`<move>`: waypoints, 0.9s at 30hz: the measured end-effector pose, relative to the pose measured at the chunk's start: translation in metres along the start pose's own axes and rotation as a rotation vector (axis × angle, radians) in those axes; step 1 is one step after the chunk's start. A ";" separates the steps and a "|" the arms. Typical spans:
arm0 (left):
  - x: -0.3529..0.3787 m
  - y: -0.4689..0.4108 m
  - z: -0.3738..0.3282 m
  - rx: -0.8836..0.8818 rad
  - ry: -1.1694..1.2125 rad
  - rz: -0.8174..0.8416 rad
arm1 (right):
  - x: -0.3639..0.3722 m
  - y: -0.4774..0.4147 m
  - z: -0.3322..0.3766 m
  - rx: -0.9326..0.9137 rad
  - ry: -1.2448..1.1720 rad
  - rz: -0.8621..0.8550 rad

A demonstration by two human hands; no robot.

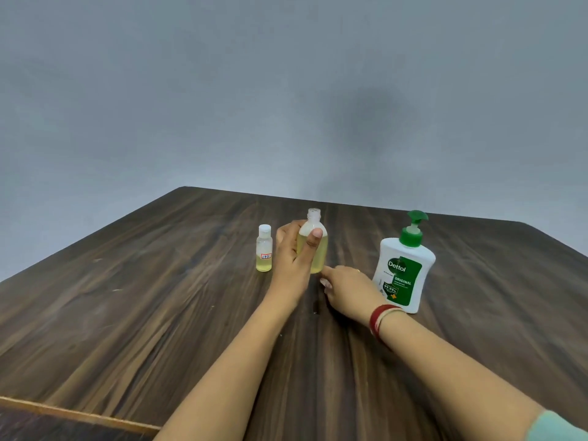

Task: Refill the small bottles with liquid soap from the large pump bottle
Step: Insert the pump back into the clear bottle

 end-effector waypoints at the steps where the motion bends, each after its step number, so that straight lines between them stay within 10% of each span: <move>1: 0.001 0.000 0.001 0.004 0.001 0.002 | -0.004 -0.002 -0.001 0.006 -0.018 -0.035; 16: -0.005 0.004 -0.007 0.006 0.028 0.007 | -0.173 0.061 -0.015 0.132 -0.193 -0.869; 27: 0.005 0.005 0.004 0.038 -0.011 0.075 | -0.254 0.071 -0.058 -0.014 -0.960 -0.631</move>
Point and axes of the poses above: each hand's wrist, its own y-axis away from the middle knuckle, its own x-axis out of the palm, z = x × y, the point moved 5 cm from there along -y, towards the middle knuckle, and after that the axes turned 11 degrees about y, right-handed, at the moved point
